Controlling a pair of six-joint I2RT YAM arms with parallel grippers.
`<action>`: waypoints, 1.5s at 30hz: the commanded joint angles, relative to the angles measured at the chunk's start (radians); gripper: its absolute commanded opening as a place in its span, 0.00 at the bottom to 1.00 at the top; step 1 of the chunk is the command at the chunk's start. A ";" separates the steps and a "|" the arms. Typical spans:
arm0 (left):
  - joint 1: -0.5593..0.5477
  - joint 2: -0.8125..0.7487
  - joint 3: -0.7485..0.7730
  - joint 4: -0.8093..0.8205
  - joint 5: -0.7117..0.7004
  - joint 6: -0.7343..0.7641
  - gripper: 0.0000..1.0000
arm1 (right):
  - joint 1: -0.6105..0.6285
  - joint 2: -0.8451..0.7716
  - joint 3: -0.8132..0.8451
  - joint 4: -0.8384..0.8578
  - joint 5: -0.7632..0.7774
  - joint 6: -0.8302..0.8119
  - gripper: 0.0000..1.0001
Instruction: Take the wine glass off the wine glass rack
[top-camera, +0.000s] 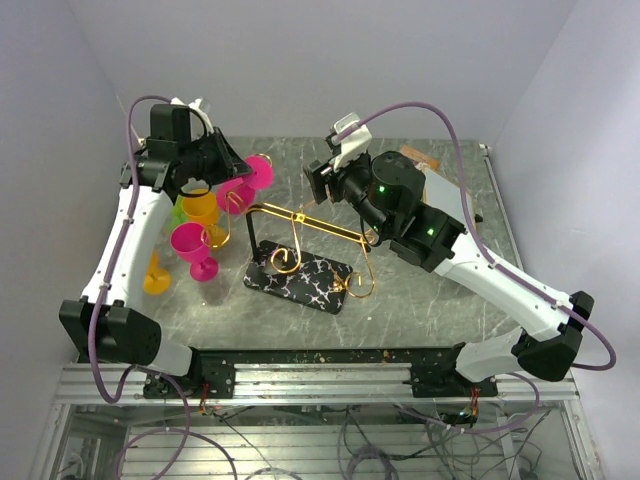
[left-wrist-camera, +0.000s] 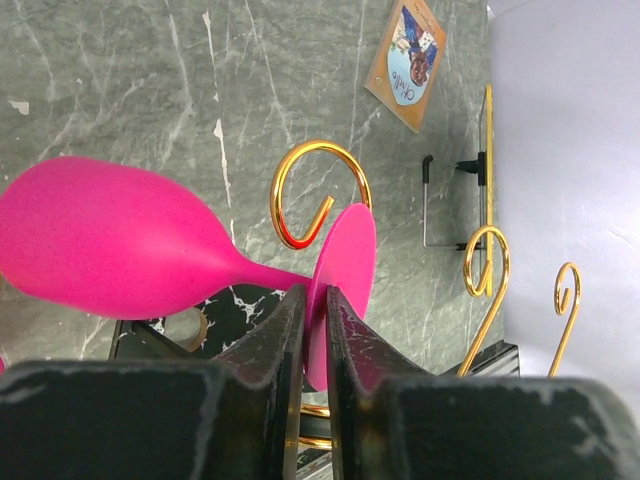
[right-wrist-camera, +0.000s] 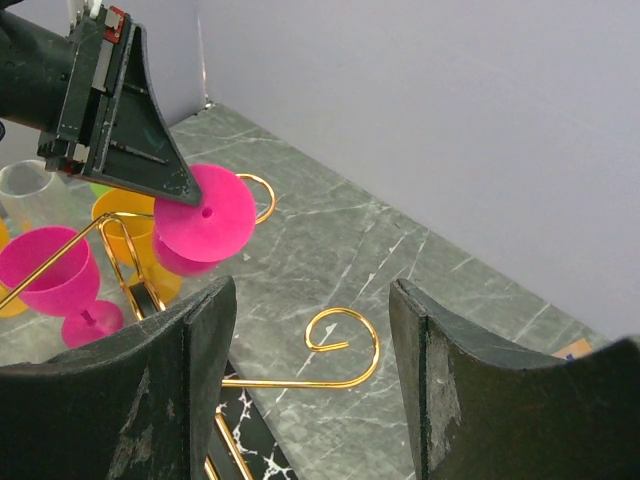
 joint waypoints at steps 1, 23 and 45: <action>0.021 -0.007 -0.038 -0.059 0.030 0.012 0.14 | 0.004 -0.029 -0.009 0.017 0.009 0.004 0.62; 0.242 -0.037 -0.130 0.169 0.385 -0.141 0.07 | 0.004 -0.029 -0.011 0.008 0.019 0.004 0.62; 0.335 -0.058 -0.007 0.236 0.393 -0.270 0.07 | 0.004 -0.024 0.002 -0.002 -0.002 0.021 0.62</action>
